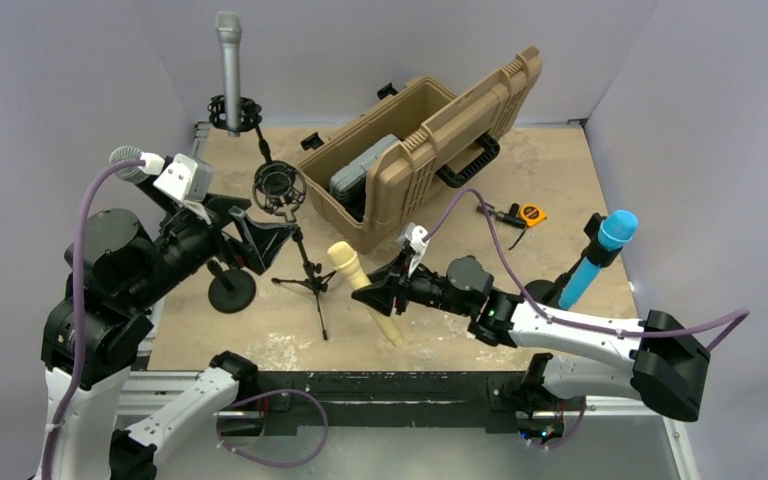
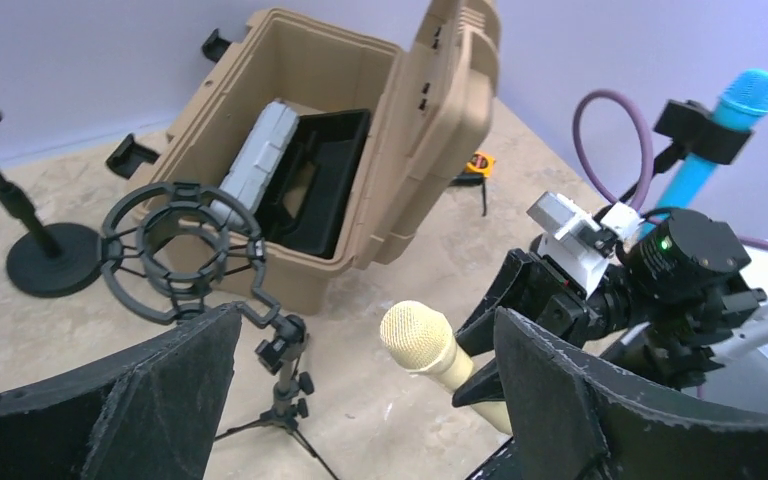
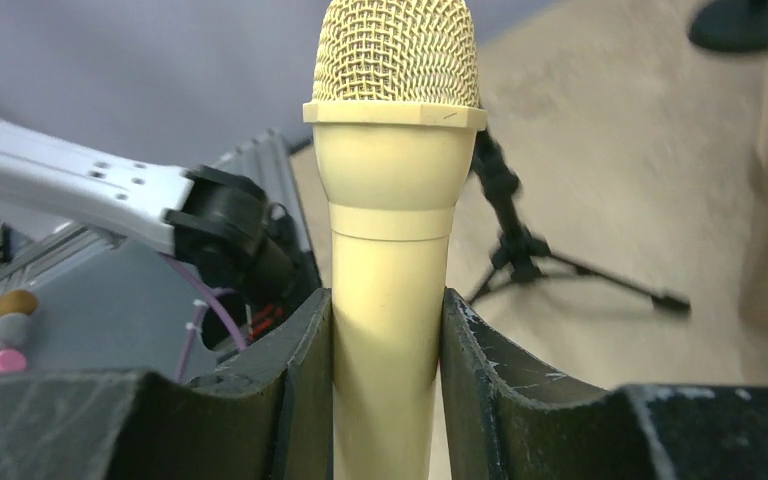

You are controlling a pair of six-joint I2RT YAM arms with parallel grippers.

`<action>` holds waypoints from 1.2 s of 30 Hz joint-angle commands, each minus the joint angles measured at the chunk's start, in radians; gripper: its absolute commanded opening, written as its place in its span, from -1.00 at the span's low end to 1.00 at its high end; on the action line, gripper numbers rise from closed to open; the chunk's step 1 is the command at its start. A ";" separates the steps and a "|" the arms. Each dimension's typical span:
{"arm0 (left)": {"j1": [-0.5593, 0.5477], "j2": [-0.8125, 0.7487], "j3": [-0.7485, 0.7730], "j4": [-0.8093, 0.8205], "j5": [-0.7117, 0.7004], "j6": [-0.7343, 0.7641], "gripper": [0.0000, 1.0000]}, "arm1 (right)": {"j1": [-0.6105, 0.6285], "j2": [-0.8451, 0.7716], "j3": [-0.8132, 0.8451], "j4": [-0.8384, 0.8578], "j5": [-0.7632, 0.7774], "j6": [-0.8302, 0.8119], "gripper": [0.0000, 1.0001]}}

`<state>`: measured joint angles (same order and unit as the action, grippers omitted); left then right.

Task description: Remove the microphone from the stand

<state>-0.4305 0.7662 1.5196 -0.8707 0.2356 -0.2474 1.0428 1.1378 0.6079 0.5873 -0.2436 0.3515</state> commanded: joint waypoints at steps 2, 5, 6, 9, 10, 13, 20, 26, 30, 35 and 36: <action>0.001 0.022 0.007 -0.004 -0.099 0.044 0.87 | 0.003 0.012 -0.092 -0.020 0.287 0.216 -1.00; 0.001 0.040 0.027 -0.010 -0.084 0.044 0.86 | 0.003 0.080 -0.102 -0.095 0.423 0.331 -1.00; 0.001 0.044 0.038 -0.016 -0.081 0.042 0.85 | 0.002 0.109 -0.098 -0.137 0.477 0.377 -1.00; 0.002 0.046 0.024 -0.020 -0.075 0.042 0.85 | 0.000 0.209 -0.069 -0.294 0.652 0.566 -1.00; 0.001 0.046 0.012 -0.019 -0.081 0.039 0.85 | -0.004 0.248 -0.052 -0.350 0.689 0.621 -1.00; 0.001 0.054 0.000 -0.031 -0.094 0.034 0.84 | -0.013 0.356 0.009 -0.467 0.743 0.716 -1.00; 0.001 0.091 0.037 -0.077 -0.097 0.041 0.81 | -0.052 0.455 0.026 -0.463 0.720 0.762 -1.00; 0.001 0.077 -0.002 -0.052 -0.102 0.039 0.80 | -0.161 0.330 -0.046 -0.374 0.672 0.732 -0.78; 0.001 0.091 0.019 -0.047 -0.098 0.045 0.80 | -0.225 0.246 -0.096 -0.293 0.653 0.684 -0.59; 0.001 0.082 -0.001 -0.024 -0.098 0.041 0.78 | -0.289 0.310 -0.034 -0.277 0.681 0.633 -0.52; 0.001 0.079 -0.003 -0.022 -0.099 0.038 0.78 | -0.307 0.330 -0.018 -0.277 0.680 0.633 -0.52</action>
<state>-0.4305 0.8536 1.5181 -0.9428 0.1440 -0.2199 0.7830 1.4174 0.5236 0.2462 0.4095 1.0248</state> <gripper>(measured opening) 0.890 0.346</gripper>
